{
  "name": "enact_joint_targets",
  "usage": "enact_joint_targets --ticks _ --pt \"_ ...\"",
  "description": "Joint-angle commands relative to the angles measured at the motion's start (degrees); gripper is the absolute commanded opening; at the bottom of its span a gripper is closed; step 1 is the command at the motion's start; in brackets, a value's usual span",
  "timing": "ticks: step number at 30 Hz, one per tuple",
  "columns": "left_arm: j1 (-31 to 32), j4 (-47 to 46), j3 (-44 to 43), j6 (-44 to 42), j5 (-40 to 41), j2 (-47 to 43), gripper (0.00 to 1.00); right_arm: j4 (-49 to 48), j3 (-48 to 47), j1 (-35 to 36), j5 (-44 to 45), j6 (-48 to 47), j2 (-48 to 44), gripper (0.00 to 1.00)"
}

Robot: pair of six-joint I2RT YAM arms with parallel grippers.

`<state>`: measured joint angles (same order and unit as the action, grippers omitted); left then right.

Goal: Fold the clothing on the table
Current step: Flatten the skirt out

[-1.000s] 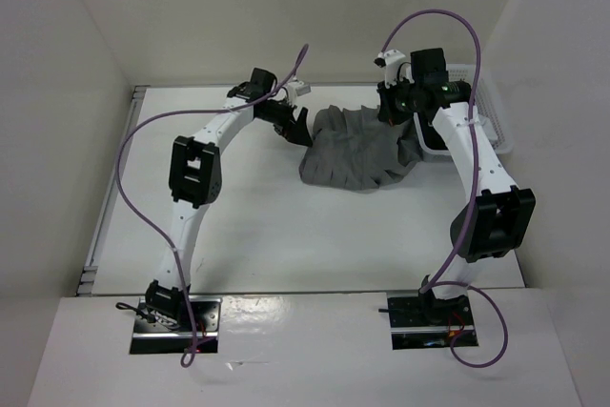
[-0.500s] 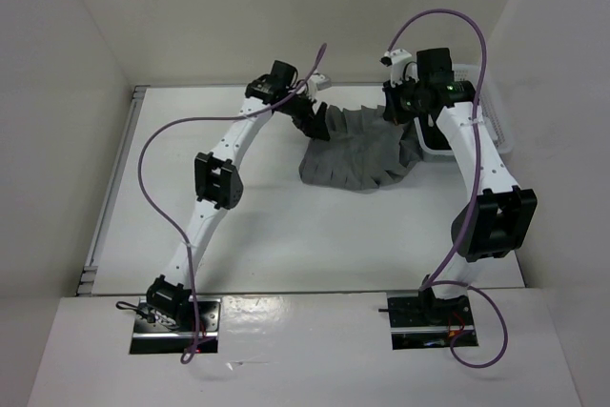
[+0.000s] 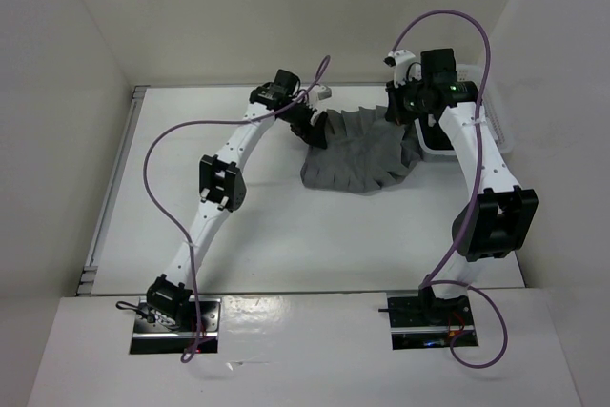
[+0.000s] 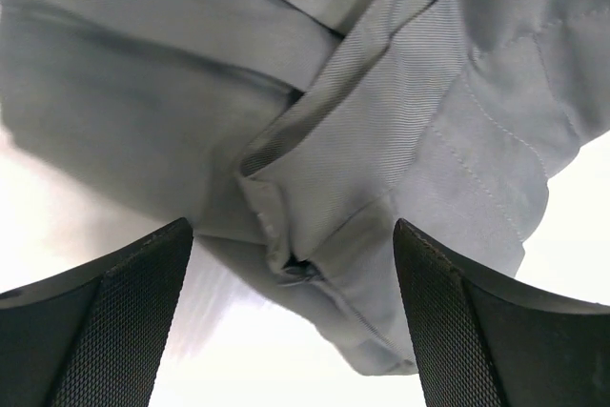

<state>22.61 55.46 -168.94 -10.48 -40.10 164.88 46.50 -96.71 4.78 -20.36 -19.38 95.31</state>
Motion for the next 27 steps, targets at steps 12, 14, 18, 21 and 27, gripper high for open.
enact_joint_targets --ticks 12,14,18,21,27 --pt "0.7 2.3 -2.4 -0.8 -2.6 -0.2 0.88 -0.3 0.4 -0.6 -0.6 -0.5 -1.4 0.0" --pt "0.7 2.9 -2.4 -0.8 -3.3 -0.2 0.86 -0.3 0.4 -0.6 -0.6 -0.5 -1.4 0.0" --pt "0.7 3.5 -3.0 -1.3 -4.4 -0.7 0.84 -0.8 0.4 -0.6 -0.6 -0.5 -1.4 0.0" --pt "1.2 3.5 -3.0 -1.3 -4.9 -0.7 0.8 -0.8 0.4 -0.6 -0.6 0.0 -1.4 0.0" --pt "1.2 4.7 -3.0 -2.3 -5.4 -0.7 0.57 -0.8 0.4 -0.6 -0.6 0.0 -0.8 0.0"
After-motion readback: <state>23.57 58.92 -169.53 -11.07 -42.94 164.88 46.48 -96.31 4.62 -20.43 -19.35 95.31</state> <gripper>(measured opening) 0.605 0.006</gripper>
